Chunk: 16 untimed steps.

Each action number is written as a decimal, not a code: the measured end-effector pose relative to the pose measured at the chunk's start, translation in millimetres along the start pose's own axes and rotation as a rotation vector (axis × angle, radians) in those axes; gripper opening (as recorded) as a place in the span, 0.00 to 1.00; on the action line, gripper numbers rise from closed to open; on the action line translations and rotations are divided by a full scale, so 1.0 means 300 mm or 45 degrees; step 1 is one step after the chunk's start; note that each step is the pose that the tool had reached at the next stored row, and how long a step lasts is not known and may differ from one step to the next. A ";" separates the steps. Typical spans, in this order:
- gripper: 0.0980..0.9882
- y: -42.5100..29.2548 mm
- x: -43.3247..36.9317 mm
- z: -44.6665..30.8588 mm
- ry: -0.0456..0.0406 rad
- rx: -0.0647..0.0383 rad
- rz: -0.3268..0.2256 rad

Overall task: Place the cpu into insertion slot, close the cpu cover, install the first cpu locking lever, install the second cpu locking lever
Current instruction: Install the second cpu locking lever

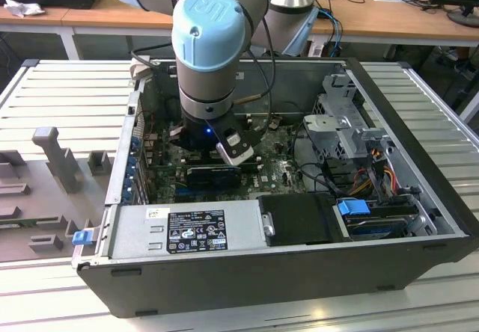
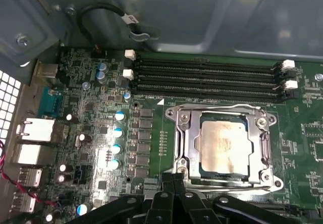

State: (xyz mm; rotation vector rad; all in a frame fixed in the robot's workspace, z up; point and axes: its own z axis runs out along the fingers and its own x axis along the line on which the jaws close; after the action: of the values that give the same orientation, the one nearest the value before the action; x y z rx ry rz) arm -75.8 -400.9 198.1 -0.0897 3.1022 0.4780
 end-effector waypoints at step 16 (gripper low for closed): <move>0.01 0.020 0.006 -0.064 -0.001 -0.031 -0.001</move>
State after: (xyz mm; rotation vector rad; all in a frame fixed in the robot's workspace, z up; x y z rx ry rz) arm -77.7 -400.9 218.1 -0.0909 3.0956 0.5155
